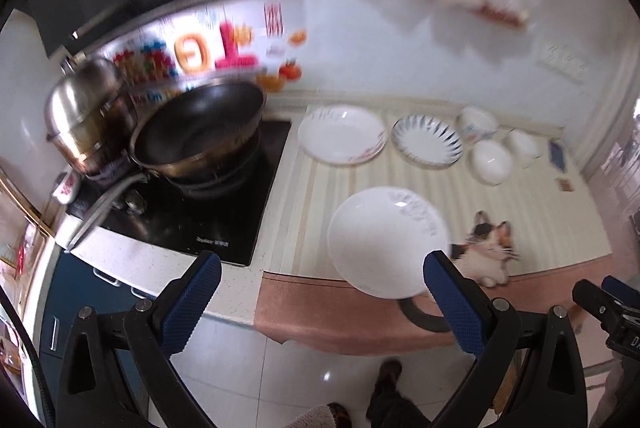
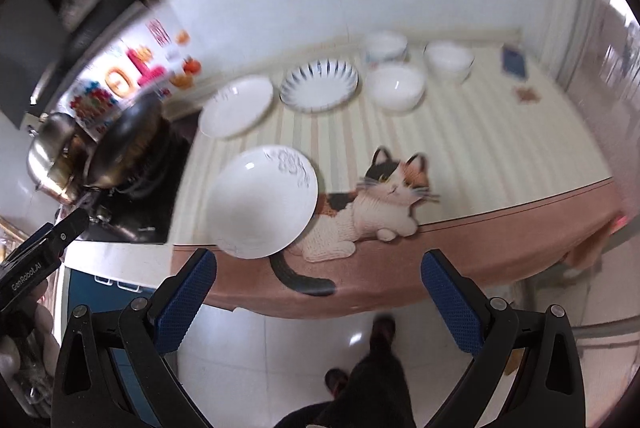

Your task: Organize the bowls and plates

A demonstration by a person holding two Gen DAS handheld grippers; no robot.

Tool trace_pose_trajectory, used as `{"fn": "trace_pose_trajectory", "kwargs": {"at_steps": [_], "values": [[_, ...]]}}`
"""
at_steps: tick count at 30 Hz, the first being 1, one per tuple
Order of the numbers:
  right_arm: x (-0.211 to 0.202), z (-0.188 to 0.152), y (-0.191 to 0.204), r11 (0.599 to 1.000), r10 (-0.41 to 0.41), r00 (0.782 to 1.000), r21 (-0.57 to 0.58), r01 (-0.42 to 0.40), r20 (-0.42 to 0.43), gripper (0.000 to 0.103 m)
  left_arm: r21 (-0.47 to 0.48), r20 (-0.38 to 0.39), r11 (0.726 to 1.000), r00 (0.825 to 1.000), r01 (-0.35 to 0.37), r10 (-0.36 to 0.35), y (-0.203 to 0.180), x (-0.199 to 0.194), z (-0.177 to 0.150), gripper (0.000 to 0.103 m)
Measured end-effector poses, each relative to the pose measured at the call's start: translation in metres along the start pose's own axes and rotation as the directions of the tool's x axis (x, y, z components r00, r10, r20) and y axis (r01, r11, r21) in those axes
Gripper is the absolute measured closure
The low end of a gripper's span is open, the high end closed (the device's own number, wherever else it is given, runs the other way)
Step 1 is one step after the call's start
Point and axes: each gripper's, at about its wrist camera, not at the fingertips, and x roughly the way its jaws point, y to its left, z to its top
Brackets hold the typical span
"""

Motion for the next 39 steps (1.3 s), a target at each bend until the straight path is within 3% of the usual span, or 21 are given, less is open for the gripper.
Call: {"fn": "trace_pose_trajectory", "kwargs": {"at_steps": [5,8,11,14,17,18,20,22,24,28,34,39], "values": [[0.101,0.038,-0.013,0.999,0.041,0.992,-0.012,-0.043,-0.120,0.000,0.000,-0.105,1.000,0.994,-0.008,0.007,-0.002,0.088,0.012,0.000],[0.153,0.056,-0.015,0.997,0.063,0.978,-0.022,-0.069,-0.201,0.000,0.002,-0.195,1.000,0.981,0.011,-0.011,-0.006,0.142,0.017,0.000],[0.204,0.070,-0.015,0.994,0.089,0.956,-0.031,-0.101,-0.279,0.002,-0.021,-0.289,0.999,0.957,0.035,-0.039,-0.010,0.190,0.018,0.000],[0.250,0.079,-0.015,0.990,0.115,0.925,-0.033,-0.136,-0.363,0.006,-0.094,-0.402,0.994,0.910,0.065,-0.097,-0.008,0.241,0.012,0.010],[0.284,0.083,-0.012,0.986,0.136,0.896,-0.030,-0.164,-0.423,0.024,-0.118,-0.478,0.990,0.870,0.076,-0.124,-0.011,0.269,0.002,0.029],[0.293,0.083,-0.010,0.984,0.143,0.885,-0.032,-0.175,-0.442,0.035,-0.116,-0.493,0.990,0.861,0.079,-0.127,-0.011,0.275,0.000,0.037],[0.307,0.083,-0.008,0.979,0.166,0.863,-0.025,-0.203,-0.478,0.048,-0.121,-0.516,0.989,0.845,0.090,-0.140,-0.014,0.283,-0.004,0.049],[0.318,0.081,-0.005,0.975,0.185,0.852,-0.019,-0.223,-0.490,0.077,-0.130,-0.531,0.987,0.834,0.094,-0.149,-0.016,0.289,-0.007,0.056],[0.324,0.080,-0.002,0.971,0.207,0.844,-0.002,-0.239,-0.495,0.087,-0.150,-0.539,0.983,0.825,0.104,-0.169,-0.018,0.292,-0.010,0.060],[0.319,0.077,0.003,0.973,0.205,0.857,0.007,-0.229,-0.472,0.087,-0.134,-0.535,0.985,0.828,0.111,-0.166,-0.020,0.286,-0.012,0.061],[0.314,0.079,-0.003,0.975,0.199,0.860,0.008,-0.222,-0.471,0.086,-0.129,-0.536,0.984,0.826,0.124,-0.175,-0.026,0.274,-0.016,0.061],[0.299,0.087,-0.019,0.976,0.202,0.871,0.022,-0.215,-0.447,0.086,-0.098,-0.495,0.984,0.850,0.152,-0.181,-0.047,0.249,-0.008,0.061]]}}
